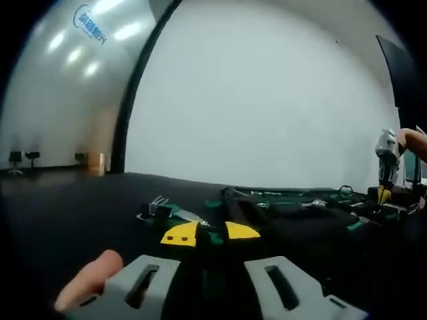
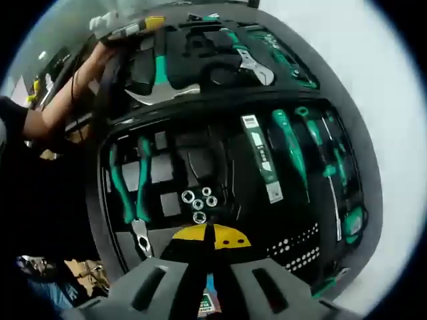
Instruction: Pick up the tools and put them into their designated positions in the toolbox.
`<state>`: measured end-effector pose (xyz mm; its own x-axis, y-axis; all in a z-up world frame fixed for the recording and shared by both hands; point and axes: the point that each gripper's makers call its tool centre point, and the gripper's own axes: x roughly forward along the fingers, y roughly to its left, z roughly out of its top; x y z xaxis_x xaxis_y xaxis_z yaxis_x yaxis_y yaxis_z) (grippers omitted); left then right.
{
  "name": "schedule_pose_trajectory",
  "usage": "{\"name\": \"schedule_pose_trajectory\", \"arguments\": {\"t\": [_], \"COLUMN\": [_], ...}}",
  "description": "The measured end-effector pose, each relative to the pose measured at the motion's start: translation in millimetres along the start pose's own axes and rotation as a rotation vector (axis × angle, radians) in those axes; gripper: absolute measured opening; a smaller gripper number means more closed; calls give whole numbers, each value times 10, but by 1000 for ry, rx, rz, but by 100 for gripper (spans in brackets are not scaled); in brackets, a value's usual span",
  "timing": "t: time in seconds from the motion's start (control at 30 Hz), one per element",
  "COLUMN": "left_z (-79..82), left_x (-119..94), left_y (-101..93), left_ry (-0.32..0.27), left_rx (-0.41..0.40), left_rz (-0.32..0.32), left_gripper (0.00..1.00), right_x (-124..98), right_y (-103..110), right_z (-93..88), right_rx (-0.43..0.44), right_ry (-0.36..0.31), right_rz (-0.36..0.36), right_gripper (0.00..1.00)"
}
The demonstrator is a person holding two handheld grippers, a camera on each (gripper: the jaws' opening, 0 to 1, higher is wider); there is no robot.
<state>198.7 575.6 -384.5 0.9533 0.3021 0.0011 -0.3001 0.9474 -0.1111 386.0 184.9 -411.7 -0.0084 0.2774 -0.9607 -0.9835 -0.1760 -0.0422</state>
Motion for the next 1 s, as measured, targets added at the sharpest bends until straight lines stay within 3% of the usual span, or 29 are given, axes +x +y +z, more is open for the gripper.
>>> {"name": "schedule_pose_trajectory", "arguments": {"t": [0.1, 0.23, 0.37, 0.5, 0.57, 0.67, 0.83, 1.0], "left_z": [22, 31, 13, 14, 8, -2, -15, -22], "left_x": [-1, -1, 13, 11, 12, 18, 17, 11], "left_y": [9, 3, 4, 17, 20, 20, 15, 6], "left_ry": [-12, -17, -7, -8, -5, 1, 8, 13], "left_rx": [-11, -8, 13, 19, 19, 25, 31, 36], "left_rz": [-1, 1, 2, 5, 5, 6, 6, 7], "left_gripper": [15, 15, 15, 15, 15, 15, 15, 15], "right_x": [21, 75, 130, 63, -51, -240, -391, -473], "right_y": [-21, 130, 96, 118, 99, 28, -140, -226], "right_z": [18, 18, -3, 61, 180, 315, 449, 838], "right_rx": [9, 16, -8, -62, 68, 109, 110, 97], "right_ry": [19, 41, 58, 12, -75, -185, -216, -234], "right_rz": [7, 62, 60, 104, 142, 194, 135, 68], "right_gripper": [0, 3, 2, 0, 0, 0, 0, 0]}}
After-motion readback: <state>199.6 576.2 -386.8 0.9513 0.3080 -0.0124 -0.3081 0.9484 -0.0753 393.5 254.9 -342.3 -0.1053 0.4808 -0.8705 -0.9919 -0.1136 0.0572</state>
